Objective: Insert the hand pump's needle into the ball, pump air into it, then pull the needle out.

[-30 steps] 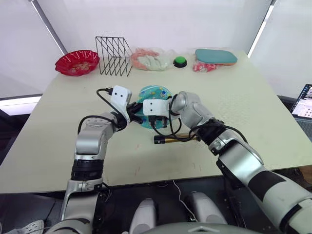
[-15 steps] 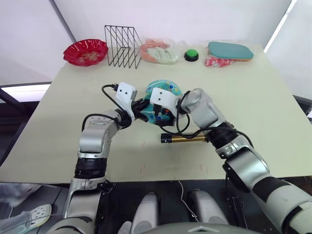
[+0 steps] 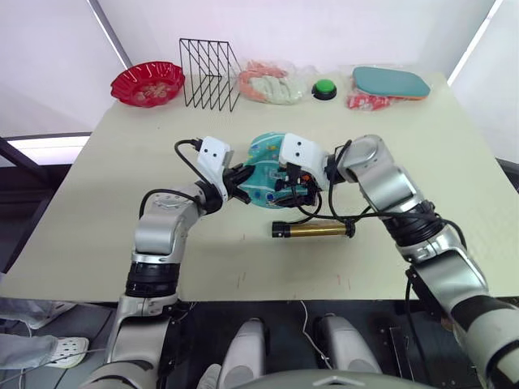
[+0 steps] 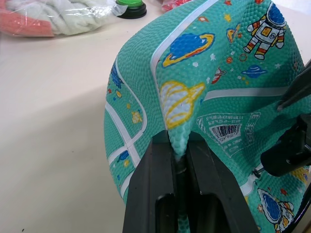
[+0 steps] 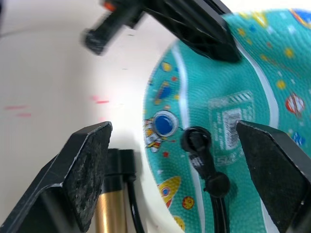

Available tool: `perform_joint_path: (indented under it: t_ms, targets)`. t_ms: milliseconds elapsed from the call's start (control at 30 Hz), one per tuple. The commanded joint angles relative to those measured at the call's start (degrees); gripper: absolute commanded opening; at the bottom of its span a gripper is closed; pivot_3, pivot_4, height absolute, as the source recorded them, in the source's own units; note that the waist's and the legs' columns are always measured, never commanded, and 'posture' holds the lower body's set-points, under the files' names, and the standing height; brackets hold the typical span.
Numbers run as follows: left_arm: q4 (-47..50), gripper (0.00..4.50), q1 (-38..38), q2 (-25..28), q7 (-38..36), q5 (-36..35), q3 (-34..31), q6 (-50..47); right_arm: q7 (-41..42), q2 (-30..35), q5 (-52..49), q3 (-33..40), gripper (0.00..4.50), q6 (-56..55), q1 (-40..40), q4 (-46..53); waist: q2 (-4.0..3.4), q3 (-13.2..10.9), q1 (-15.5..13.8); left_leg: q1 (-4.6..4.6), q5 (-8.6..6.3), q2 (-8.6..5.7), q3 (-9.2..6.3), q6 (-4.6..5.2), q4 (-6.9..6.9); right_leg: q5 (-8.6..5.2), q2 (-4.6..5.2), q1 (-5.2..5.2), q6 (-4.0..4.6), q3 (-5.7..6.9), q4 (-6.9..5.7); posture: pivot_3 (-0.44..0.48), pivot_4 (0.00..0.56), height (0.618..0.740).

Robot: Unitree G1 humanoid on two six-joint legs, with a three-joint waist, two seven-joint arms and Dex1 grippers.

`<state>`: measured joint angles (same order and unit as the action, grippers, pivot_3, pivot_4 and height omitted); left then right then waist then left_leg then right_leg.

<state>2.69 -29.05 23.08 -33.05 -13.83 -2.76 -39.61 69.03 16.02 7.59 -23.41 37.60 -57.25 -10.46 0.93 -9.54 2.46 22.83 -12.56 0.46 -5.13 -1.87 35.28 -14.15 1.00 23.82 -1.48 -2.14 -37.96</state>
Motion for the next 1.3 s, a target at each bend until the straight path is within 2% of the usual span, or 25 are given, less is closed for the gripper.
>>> perform_joint_path:
  t_ms: [33, 133, 333, 467, 500, 867, 1300]
  targets:
    - [0.07, 0.0, 0.89, -0.03, -0.87, -0.96, 1.33, -0.72, 2.33, 0.31, -1.36, -1.56, 4.24, -3.18, -4.29, -2.11, -0.01, -0.01, -0.02, 0.0, 0.0, 0.0, -0.01, 0.0, 0.0, 0.0, 0.0, 0.0, 0.0, 0.01, 0.0, 0.0, 0.15, 0.74]
    - [0.21, 0.0, 1.02, -0.02, -0.81, -1.08, 1.39, -0.65, 2.75, -0.11, -1.65, -2.47, 4.24, -5.71, -6.59, -6.63, 0.0, -0.02, -0.07, 0.0, 0.0, 0.0, -0.02, 0.0, 0.0, 0.0, 0.0, -0.01, 0.0, 0.02, 0.0, 0.0, 0.15, 0.74]
    - [0.47, 0.0, 1.34, -0.14, -0.38, -1.33, 1.73, -0.31, 3.38, -3.38, -0.31, -4.69, 4.24, -14.29, -12.81, -22.94, 0.01, -0.04, -0.11, 0.01, 0.0, 0.0, -0.02, 0.0, 0.0, 0.01, 0.02, -0.01, 0.01, 0.03, 0.0, 0.0, 0.15, 0.74]
    - [0.69, 0.0, 1.42, -0.11, -0.21, -1.39, 1.79, -0.37, 3.0, -4.09, 1.11, -5.61, 3.37, -17.48, -14.69, -27.99, 0.0, -0.04, -0.15, 0.02, 0.0, 0.0, -0.02, -0.01, 0.01, 0.01, 0.03, -0.02, 0.01, 0.03, 0.0, 0.0, 0.15, 0.74]
    - [0.72, 0.0, 1.42, -0.05, -0.2, -1.36, 1.84, -0.37, 2.97, -4.03, 1.66, -5.9, 3.37, -18.31, -15.09, -28.94, 0.0, -0.04, -0.15, 0.02, 0.0, -0.01, -0.01, -0.01, 0.01, 0.01, 0.03, -0.02, 0.01, 0.03, 0.01, 0.0, 0.15, 0.74]
    - [0.24, 0.0, 1.1, 0.47, -0.33, -1.11, 2.45, 0.12, 5.46, -3.29, 3.38, -5.71, 3.37, -18.12, -17.74, -33.45, 0.0, -0.04, -0.2, 0.01, 0.01, -0.01, -0.02, -0.01, 0.04, 0.01, 0.03, -0.02, 0.02, 0.03, -0.04, 0.0, 0.15, 0.74]
    - [0.39, 0.0, 1.36, 0.55, 0.05, -1.35, 2.15, 0.16, 7.47, -0.71, 3.31, -5.03, 3.37, -15.15, -16.04, -29.58, 0.0, -0.04, -0.35, 0.02, 0.01, -0.03, -0.03, -0.01, 0.06, 0.01, 0.04, -0.03, 0.02, 0.04, -0.06, 0.0, 0.15, 0.74]
